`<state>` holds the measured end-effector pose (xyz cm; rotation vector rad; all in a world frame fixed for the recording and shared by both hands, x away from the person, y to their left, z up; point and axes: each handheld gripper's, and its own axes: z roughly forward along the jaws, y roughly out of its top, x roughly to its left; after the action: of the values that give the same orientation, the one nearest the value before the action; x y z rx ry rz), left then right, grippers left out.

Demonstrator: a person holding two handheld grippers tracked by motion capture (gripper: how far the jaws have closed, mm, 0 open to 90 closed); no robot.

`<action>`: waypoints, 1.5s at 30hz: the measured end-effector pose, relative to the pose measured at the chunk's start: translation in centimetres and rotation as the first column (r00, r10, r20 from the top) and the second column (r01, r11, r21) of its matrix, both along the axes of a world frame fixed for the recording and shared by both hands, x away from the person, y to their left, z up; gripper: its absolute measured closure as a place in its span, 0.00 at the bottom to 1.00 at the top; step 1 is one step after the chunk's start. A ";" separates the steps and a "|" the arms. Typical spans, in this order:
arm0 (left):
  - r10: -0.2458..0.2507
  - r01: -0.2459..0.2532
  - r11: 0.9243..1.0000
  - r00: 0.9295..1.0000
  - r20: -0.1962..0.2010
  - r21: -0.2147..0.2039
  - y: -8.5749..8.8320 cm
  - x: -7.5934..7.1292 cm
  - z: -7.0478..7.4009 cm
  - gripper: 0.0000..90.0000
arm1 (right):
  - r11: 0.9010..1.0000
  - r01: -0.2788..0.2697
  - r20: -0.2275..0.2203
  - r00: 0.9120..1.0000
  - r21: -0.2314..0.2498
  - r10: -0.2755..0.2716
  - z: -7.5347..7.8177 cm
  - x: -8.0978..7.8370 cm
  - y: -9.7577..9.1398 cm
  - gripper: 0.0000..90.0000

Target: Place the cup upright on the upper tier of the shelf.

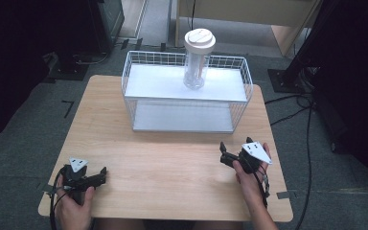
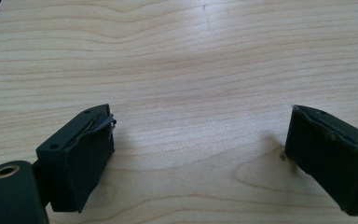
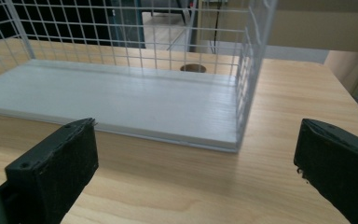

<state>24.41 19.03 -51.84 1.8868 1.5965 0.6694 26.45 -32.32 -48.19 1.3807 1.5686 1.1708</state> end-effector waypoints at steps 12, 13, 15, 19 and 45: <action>-0.001 0.001 1.000 1.000 -0.001 0.001 0.0 0.0 0.0 0.09 | 0.999 0.038 -0.036 0.999 -0.017 -0.038 -1.0 -1.7 -2.4 0.00; -0.001 0.001 1.000 1.000 -0.001 0.001 0.0 0.0 0.0 0.09 | 0.999 0.045 -0.042 0.998 -0.023 -0.046 -1.2 -2.0 -2.8 0.00; -0.001 0.001 1.000 1.000 -0.001 0.001 0.0 0.0 0.0 0.09 | 0.999 0.045 -0.044 0.998 -0.027 -0.046 -1.3 -2.2 -3.0 0.00; 0.000 0.000 1.000 1.000 -0.001 0.000 0.0 0.0 0.0 0.09 | 0.997 0.066 -0.056 0.996 -0.034 -0.068 -1.6 -2.9 -4.2 0.00; 0.000 0.000 1.000 1.000 0.000 0.001 0.0 0.0 0.0 0.09 | 0.991 0.107 -0.164 0.979 -0.081 -0.120 -3.7 -7.3 -10.2 0.00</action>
<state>24.40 19.03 -51.84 1.8879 1.5962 0.6695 19.19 -42.54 -51.84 1.5331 1.6081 0.9413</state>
